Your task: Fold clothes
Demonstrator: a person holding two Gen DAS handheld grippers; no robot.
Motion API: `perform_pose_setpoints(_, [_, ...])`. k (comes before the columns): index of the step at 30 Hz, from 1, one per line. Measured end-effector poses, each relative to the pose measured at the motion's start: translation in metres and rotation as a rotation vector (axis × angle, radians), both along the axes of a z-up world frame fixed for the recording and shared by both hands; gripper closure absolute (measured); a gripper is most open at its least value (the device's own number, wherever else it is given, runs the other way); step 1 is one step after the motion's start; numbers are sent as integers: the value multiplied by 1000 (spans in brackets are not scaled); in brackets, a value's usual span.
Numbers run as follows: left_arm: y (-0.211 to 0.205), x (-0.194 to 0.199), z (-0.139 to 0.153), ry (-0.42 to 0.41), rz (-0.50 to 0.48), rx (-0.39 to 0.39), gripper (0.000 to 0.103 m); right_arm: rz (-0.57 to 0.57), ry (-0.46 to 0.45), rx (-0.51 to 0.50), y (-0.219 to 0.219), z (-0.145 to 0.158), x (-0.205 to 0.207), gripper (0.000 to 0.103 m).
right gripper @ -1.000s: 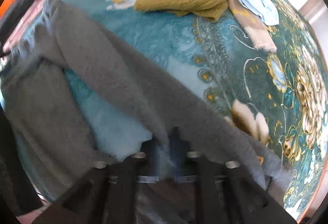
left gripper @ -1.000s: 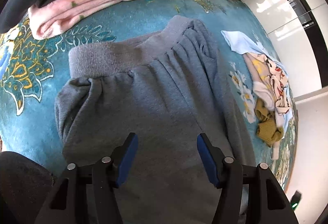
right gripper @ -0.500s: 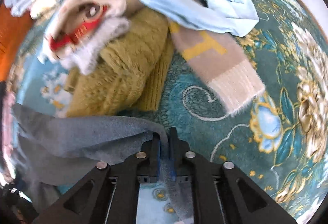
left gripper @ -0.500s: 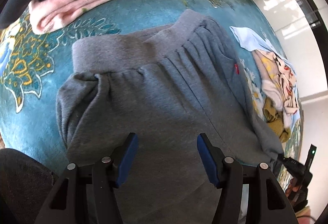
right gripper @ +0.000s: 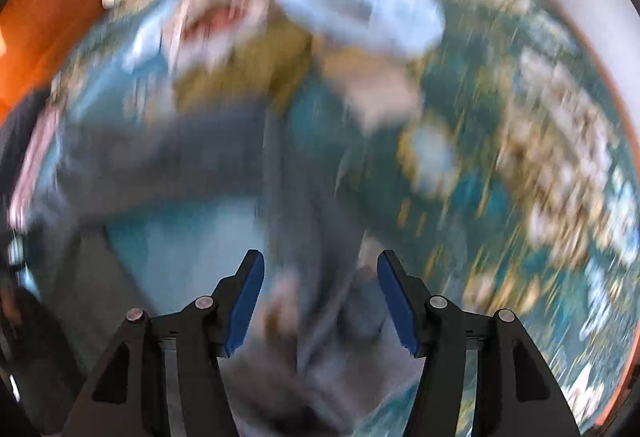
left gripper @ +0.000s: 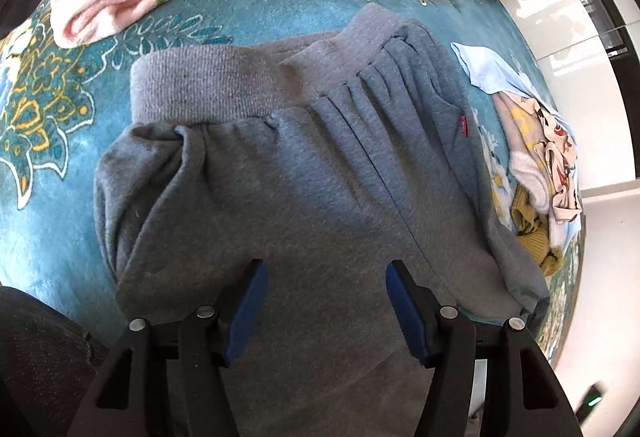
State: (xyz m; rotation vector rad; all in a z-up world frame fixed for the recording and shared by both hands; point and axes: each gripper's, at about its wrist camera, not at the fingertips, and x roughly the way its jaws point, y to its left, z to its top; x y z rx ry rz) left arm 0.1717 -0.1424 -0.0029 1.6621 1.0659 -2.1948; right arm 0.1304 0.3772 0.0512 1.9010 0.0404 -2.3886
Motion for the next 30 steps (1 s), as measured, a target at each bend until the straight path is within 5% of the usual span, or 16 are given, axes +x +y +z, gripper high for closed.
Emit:
perform_pose_setpoints(6, [-3, 8, 11, 31, 9, -13, 37, -70, -51, 97, 9, -35, 27, 48])
perform_pose_setpoints(8, [-3, 8, 13, 31, 19, -10, 37, -83, -60, 133, 12, -40, 32, 88])
perform_pose_setpoints(10, [-1, 10, 15, 35, 21, -10, 37, -60, -57, 101, 14, -23, 31, 91])
perform_pose_setpoints(16, [1, 19, 18, 35, 18, -5, 36, -21, 112, -349, 44, 73, 34, 92])
perform_pose_setpoints(17, [-1, 19, 17, 32, 19, -4, 36, -37, 136, -360, 55, 84, 31, 92])
perform_pose_setpoints(24, [-2, 18, 15, 25, 31, -6, 36, -409, 37, -86, 156, 34, -29, 90])
perform_pose_setpoints(28, [-3, 16, 11, 14, 38, -6, 36, -509, 75, 6, 164, 24, -41, 58])
perform_pose_setpoints(30, [-1, 12, 8, 5, 33, -9, 35, -477, 121, 82, 149, 30, -40, 57])
